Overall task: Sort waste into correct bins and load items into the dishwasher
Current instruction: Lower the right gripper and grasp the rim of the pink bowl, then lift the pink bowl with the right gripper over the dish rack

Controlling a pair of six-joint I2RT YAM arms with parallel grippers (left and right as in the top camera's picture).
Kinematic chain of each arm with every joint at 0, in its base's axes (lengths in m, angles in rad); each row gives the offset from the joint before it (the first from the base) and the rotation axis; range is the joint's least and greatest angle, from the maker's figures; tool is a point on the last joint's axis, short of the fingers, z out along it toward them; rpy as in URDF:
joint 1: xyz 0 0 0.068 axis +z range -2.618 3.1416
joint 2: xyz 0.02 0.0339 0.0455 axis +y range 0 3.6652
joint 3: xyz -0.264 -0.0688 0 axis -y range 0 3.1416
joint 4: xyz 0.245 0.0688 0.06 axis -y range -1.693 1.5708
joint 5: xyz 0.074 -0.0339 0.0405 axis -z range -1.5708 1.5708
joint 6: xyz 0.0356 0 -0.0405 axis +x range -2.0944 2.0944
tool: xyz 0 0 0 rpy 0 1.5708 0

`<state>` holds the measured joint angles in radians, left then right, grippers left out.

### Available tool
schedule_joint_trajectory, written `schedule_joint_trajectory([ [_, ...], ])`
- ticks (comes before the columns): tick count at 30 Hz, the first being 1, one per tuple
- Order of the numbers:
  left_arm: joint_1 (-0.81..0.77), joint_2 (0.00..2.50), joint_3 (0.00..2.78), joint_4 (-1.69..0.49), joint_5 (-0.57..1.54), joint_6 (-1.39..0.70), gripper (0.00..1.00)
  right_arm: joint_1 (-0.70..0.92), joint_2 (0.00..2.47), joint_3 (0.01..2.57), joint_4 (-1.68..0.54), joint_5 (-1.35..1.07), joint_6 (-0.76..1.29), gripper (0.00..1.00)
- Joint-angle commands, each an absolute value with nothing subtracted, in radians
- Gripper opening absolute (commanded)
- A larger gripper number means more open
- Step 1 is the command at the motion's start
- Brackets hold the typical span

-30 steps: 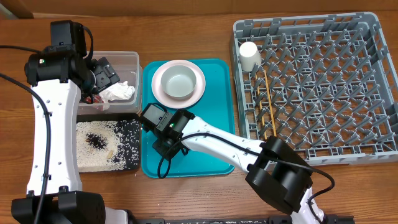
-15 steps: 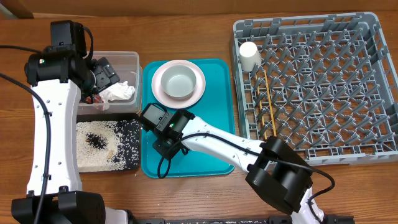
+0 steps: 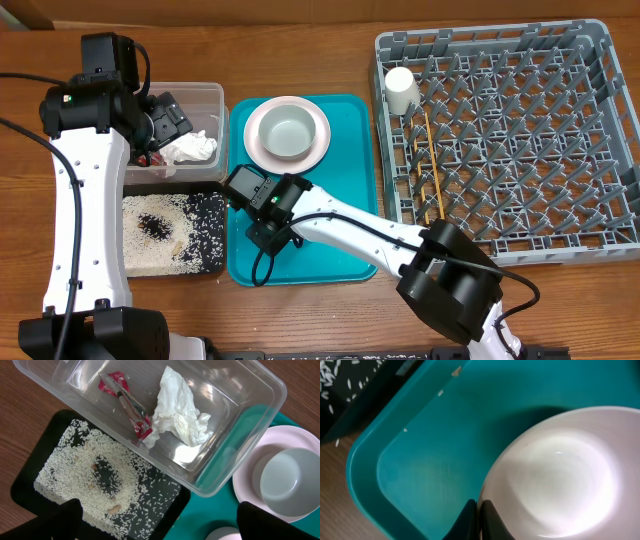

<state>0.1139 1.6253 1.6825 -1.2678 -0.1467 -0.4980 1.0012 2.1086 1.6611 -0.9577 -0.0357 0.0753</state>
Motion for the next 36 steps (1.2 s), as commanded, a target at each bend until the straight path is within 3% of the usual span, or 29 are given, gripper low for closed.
schedule_joint_trajectory([
  [1, 0.117, 1.631, 1.697, -1.267, -0.153, -0.49, 1.0, 0.99, 2.075, 1.742, -0.994, -0.045, 0.083, 0.04],
  [12, 0.117, 1.631, 1.697, -1.267, -0.153, -0.49, 1.0, 0.816, 1.85, 1.782, -1.036, -0.111, 0.086, 0.04],
  [16, 0.117, 1.631, 1.697, -1.267, -0.153, -0.49, 1.0, 0.665, 1.783, 1.782, -1.01, -0.317, 0.046, 0.04],
  [25, 0.117, 1.631, 1.697, -1.267, -0.153, -0.49, 1.0, 0.229, 1.784, 1.779, -0.99, -1.061, -0.144, 0.04],
  [36, 0.117, 1.631, 1.697, -1.267, -0.153, -0.49, 1.0, -0.09, 1.797, 1.602, -0.951, -1.498, -0.388, 0.04],
])
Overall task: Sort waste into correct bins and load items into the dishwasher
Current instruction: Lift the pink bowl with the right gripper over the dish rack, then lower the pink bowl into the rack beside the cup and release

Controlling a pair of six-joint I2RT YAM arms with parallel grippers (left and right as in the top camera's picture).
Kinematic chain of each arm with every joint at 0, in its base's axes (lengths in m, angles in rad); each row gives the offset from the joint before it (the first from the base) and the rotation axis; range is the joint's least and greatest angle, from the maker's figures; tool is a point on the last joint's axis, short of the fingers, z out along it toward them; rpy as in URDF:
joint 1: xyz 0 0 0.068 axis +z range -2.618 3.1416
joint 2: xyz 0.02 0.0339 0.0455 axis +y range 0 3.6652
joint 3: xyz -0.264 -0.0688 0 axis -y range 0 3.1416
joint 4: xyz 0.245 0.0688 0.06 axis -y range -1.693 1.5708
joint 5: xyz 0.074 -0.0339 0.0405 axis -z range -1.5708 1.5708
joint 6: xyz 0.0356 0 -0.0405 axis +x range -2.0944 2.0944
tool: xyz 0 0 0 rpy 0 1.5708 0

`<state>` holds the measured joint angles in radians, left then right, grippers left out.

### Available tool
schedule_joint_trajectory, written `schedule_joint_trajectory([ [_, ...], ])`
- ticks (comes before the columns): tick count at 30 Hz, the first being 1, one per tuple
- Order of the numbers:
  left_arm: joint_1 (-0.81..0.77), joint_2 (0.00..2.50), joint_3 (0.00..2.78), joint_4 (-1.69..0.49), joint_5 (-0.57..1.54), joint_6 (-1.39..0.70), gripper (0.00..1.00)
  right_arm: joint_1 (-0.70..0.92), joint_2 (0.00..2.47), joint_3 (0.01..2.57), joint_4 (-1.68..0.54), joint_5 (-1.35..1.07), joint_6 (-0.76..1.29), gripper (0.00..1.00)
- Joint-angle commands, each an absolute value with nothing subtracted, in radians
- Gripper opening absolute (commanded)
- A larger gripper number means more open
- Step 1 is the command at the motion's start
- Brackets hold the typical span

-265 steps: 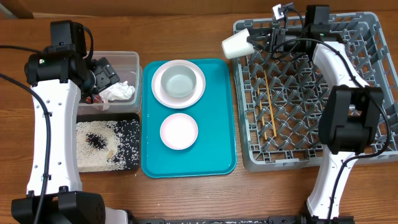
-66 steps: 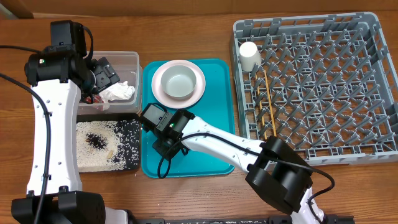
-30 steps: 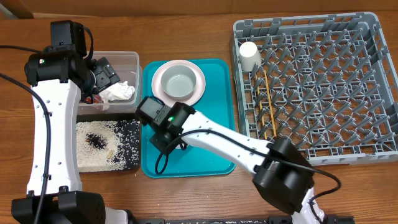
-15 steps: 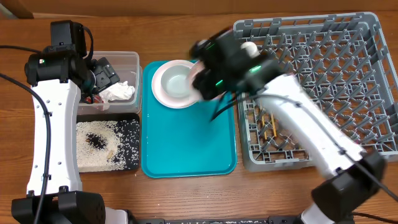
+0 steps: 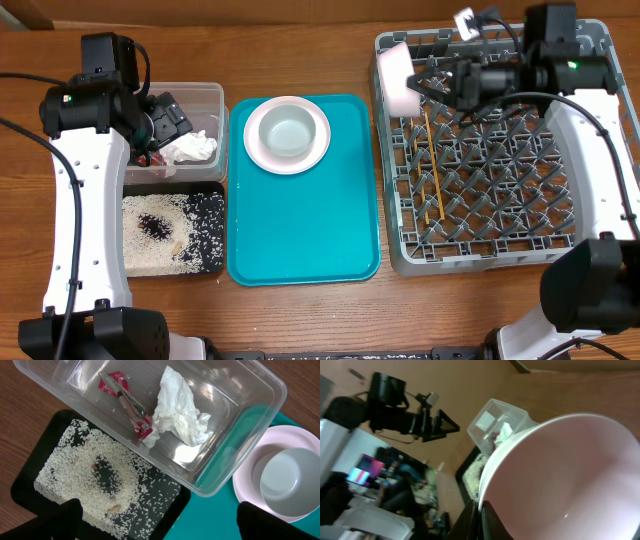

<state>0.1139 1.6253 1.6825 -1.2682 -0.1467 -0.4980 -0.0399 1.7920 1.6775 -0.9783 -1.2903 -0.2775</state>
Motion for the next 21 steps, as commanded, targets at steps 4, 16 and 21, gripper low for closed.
schedule_joint_trajectory([
  [4, 0.117, 1.631, 1.697, -1.267, -0.153, -0.49, 1.0, -0.134, 1.798, 1.509, -0.841, -1.57, -0.389, 0.04],
  [16, 0.117, 1.631, 1.697, -1.267, -0.153, -0.49, 1.0, -0.145, 1.843, 1.408, -0.64, -1.57, -0.39, 0.04],
  [21, 0.117, 1.631, 1.697, -1.267, -0.153, -0.49, 1.0, -0.137, 1.884, 1.408, -0.612, -1.57, -0.391, 0.04],
])
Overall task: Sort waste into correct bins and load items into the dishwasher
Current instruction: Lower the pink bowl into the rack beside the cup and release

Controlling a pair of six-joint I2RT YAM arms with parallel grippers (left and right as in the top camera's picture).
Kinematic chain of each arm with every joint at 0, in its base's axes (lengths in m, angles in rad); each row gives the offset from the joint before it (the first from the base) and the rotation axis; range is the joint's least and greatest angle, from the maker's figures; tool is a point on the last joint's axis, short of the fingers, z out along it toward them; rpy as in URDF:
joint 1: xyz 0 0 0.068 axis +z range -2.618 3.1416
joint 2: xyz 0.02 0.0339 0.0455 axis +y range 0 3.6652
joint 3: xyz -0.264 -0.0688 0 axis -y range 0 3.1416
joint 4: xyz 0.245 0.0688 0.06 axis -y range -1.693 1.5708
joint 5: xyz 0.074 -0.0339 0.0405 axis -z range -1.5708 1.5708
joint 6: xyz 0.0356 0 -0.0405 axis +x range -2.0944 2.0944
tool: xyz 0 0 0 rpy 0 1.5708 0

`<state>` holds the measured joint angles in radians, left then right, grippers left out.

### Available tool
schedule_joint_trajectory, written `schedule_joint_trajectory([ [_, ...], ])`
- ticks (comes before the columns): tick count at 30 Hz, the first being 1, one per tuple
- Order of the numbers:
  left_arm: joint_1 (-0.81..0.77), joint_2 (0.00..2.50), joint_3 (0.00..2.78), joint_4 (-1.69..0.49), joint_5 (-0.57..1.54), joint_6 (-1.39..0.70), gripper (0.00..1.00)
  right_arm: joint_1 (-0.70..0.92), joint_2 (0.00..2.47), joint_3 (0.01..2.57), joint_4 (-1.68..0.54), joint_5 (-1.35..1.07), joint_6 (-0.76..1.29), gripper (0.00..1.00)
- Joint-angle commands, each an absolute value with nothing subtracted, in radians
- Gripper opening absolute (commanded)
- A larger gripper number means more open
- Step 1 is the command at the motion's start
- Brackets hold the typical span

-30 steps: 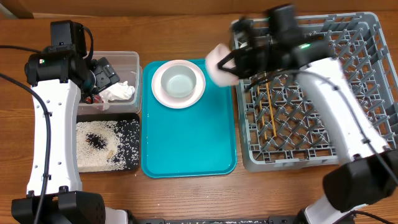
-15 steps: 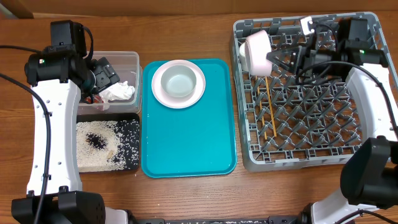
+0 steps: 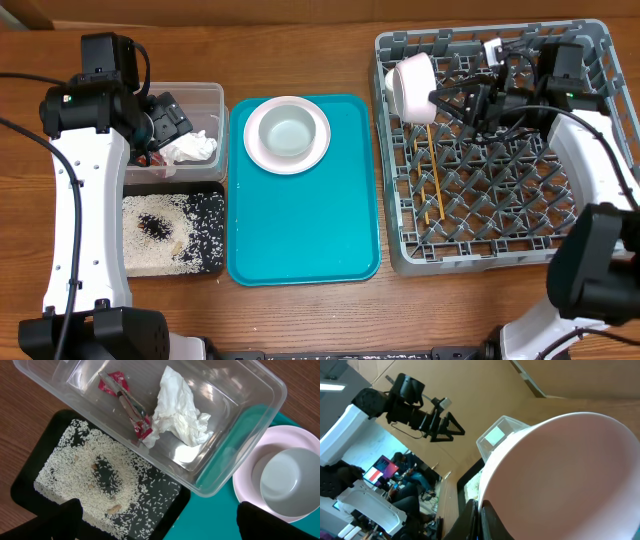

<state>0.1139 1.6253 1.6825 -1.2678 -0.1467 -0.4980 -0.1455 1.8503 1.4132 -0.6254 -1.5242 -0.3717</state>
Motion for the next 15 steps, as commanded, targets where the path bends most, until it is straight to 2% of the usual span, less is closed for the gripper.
schedule_joint_trajectory([
  [1, 0.117, 1.631, 1.697, -1.267, -0.153, -0.49, 1.0, -0.132, 1.894, 1.408, -0.603, -1.57, -0.39, 0.04],
  [15, 0.117, 1.631, 1.697, -1.267, -0.153, -0.49, 1.0, -0.111, 1.944, 1.404, -0.562, -1.569, -0.42, 0.04],
])
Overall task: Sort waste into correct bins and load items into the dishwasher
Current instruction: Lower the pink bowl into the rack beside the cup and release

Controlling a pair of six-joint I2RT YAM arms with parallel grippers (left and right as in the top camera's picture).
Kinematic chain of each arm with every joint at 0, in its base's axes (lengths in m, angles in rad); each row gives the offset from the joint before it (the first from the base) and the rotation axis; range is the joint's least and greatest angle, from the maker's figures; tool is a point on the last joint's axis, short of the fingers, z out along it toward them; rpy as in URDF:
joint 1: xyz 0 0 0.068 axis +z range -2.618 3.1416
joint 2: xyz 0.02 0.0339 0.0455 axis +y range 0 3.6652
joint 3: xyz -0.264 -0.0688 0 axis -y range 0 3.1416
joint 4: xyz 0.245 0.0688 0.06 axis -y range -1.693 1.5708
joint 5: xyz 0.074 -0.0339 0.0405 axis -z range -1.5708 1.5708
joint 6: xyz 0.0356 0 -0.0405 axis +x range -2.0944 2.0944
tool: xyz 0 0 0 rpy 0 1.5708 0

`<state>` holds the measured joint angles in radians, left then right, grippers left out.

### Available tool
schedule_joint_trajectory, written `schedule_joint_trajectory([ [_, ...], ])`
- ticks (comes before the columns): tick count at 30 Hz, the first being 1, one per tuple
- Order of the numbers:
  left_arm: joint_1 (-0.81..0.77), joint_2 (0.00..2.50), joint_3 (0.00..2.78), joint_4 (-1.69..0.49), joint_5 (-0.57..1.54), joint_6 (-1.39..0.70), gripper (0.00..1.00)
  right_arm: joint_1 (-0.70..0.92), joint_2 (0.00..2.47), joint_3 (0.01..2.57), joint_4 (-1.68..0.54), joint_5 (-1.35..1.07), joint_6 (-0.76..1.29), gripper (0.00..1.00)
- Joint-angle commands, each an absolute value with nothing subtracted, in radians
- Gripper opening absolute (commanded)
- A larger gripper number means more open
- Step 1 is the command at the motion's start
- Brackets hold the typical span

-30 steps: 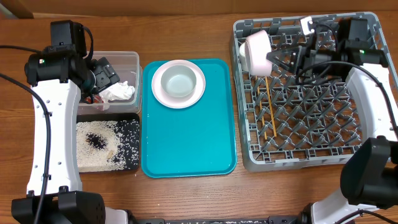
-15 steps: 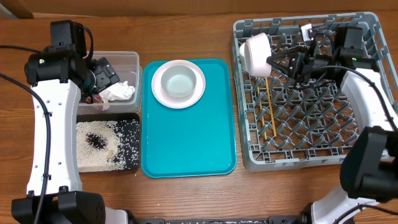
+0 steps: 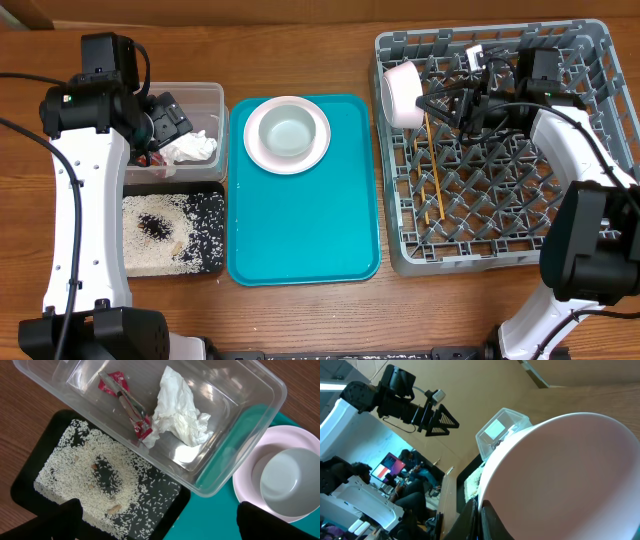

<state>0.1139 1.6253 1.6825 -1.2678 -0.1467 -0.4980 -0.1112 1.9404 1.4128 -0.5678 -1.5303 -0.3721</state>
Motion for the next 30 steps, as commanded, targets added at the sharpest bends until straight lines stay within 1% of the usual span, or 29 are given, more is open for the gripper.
schedule_joint_trajectory([
  [1, 0.117, 1.631, 1.697, -1.267, -0.153, -0.49, 1.0, -0.111, 1.944, 1.399, -0.561, -1.569, -0.429, 0.04],
  [9, 0.117, 1.631, 1.697, -1.267, -0.153, -0.49, 1.0, -0.112, 1.944, 1.354, -0.534, -1.561, -0.473, 0.04],
  [13, 0.117, 1.631, 1.697, -1.267, -0.153, -0.49, 1.0, -0.112, 1.954, 1.335, -0.502, -1.554, -0.472, 0.04],
  [30, 0.117, 1.631, 1.697, -1.267, -0.153, -0.49, 1.0, -0.114, 2.039, 1.335, -0.49, -1.546, -0.472, 0.04],
])
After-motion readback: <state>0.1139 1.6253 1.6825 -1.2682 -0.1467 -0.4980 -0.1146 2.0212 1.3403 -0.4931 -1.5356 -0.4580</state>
